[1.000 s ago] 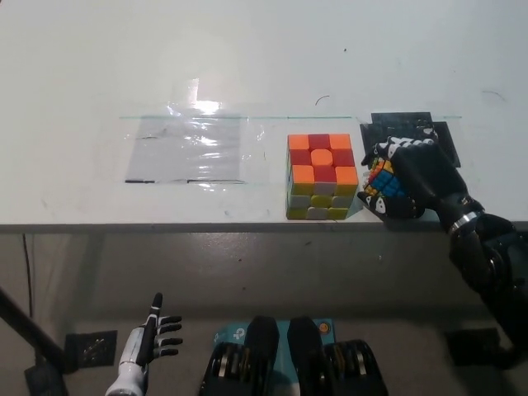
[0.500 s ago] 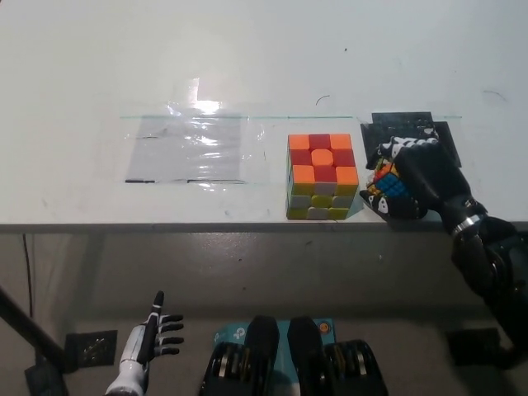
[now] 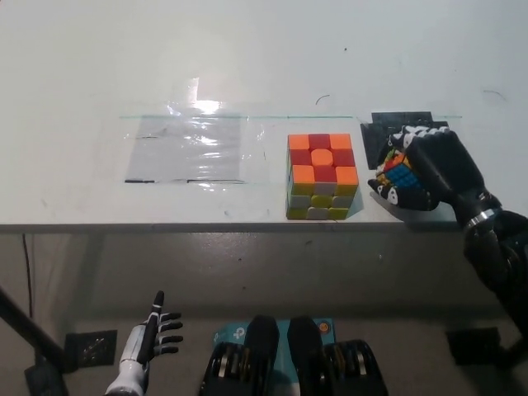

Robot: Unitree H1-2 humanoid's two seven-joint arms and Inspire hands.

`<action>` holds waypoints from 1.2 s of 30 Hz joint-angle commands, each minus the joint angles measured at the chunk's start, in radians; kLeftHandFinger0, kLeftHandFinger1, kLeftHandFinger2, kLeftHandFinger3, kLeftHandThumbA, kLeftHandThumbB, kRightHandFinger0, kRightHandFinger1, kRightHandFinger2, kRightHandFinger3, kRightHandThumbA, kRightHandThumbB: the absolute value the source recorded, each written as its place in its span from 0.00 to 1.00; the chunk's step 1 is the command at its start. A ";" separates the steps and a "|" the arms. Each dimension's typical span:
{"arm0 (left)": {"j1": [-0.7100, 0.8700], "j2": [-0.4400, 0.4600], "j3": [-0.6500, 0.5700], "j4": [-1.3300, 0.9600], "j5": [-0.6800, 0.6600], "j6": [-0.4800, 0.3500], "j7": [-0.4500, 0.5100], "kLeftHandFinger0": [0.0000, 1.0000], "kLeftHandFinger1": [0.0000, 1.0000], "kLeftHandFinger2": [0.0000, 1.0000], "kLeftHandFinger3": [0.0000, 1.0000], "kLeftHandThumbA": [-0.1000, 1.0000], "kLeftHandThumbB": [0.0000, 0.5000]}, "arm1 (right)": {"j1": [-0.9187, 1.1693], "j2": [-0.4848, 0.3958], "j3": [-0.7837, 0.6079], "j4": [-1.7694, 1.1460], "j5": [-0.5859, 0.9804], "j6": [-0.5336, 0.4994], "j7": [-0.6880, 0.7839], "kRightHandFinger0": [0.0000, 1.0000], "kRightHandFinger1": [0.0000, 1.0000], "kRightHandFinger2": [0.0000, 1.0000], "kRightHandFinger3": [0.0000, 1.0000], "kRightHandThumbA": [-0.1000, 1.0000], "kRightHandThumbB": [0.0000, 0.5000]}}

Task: The robot uses its right hand to pick up the small cube kept on the middle on the desk and place it on the bigger cube kept next to it

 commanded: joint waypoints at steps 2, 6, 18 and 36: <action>-0.017 0.010 0.006 -0.004 -0.006 -0.028 0.007 0.66 0.61 0.67 0.62 1.00 0.47 | -0.036 -0.022 -0.039 -0.060 0.010 -0.010 0.008 0.00 0.24 0.57 0.28 0.00 0.34; -0.018 0.012 0.000 -0.003 0.003 -0.034 0.007 0.64 0.60 0.65 0.59 1.00 0.43 | -0.053 -0.027 -0.056 -0.089 0.004 -0.008 0.004 0.00 0.22 0.55 0.27 0.00 0.36; -0.009 0.014 -0.001 0.008 0.005 -0.048 0.006 0.69 0.65 0.72 0.70 1.00 0.42 | -0.130 -0.013 -0.124 -0.266 0.009 0.035 0.100 0.00 0.23 0.49 0.30 0.00 0.28; -0.022 0.015 0.000 0.025 0.005 -0.063 0.008 0.62 0.57 0.62 0.57 1.00 0.46 | -0.183 0.104 -0.090 -0.331 -0.013 0.066 0.180 0.00 0.19 0.56 0.36 0.00 0.48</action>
